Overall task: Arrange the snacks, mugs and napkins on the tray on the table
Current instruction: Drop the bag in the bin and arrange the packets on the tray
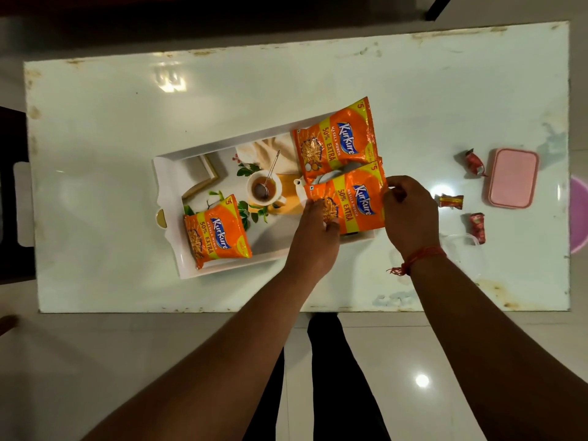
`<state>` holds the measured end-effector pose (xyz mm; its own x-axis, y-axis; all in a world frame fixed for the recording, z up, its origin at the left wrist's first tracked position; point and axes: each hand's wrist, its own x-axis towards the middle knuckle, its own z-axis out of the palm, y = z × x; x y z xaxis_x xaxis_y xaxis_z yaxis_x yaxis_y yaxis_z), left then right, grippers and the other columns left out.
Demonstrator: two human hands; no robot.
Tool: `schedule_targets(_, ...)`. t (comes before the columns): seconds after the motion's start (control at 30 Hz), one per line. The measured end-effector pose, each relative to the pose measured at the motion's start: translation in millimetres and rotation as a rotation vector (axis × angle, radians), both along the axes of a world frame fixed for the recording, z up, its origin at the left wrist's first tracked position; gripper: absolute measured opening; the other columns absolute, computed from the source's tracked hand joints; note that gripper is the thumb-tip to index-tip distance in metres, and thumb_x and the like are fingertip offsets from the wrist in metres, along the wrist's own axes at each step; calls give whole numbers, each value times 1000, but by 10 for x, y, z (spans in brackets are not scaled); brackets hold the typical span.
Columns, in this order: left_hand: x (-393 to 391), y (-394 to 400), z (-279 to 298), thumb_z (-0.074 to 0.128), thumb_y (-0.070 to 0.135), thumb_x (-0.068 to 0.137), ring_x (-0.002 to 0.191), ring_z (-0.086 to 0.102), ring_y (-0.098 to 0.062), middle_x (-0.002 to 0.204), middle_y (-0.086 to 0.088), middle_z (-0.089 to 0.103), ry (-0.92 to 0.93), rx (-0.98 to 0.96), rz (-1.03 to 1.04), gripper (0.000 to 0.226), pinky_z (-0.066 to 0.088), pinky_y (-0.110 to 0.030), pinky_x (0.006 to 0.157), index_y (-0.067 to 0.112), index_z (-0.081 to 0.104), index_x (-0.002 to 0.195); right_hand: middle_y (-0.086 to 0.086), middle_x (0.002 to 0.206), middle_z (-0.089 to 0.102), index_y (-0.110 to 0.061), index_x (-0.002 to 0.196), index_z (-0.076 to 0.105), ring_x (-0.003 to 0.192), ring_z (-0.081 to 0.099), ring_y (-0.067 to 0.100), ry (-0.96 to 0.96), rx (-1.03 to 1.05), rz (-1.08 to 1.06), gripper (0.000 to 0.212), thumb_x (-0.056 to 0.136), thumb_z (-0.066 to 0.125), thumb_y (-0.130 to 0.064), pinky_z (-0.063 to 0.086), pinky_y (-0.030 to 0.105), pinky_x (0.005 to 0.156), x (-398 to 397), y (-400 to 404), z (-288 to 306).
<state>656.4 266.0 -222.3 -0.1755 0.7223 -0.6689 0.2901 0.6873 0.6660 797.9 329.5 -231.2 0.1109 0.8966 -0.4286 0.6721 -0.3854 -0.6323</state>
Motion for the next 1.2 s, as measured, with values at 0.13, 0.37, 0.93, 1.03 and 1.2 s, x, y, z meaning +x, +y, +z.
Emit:
schedule_targets(0.13,-13,28,-6,44,23,103,135,44,-18,149,1,44,-16,6,-11,47,37,-30,108,26,32,149,7,118,67,-12,119,63,101,64,17,20,-32,-29,25,99,48,-18,43,11,66,42,3,-5)
schedule_targets(0.37,-323,-200,277,50,15,99,130,43,2,146,9,49,82,269,155,41,37,-7,100,27,50,139,10,118,56,-14,119,57,109,53,25,-132,354,52,27,93,55,-16,38,24,90,-132,-140,259)
schedule_targets(0.93,-1580,-657,105,41,22,103,114,60,-18,130,-4,59,202,32,507,31,52,-44,99,24,54,130,5,112,70,-18,110,62,104,66,22,261,-262,261,17,95,56,-20,56,35,86,-1963,-704,134)
schedule_targets(1.03,-1451,-518,117,42,19,102,116,57,-16,137,-4,52,101,34,550,36,53,-32,95,21,49,138,6,116,69,-17,121,61,106,65,22,181,-163,211,26,96,55,-20,55,34,87,-1842,-590,158)
schedule_targets(1.2,-1109,-225,153,42,14,102,100,63,0,127,2,58,-83,75,423,31,50,-9,74,27,53,129,8,114,69,-14,117,60,101,67,22,52,-22,159,23,98,54,-25,58,36,82,-1389,-314,166)
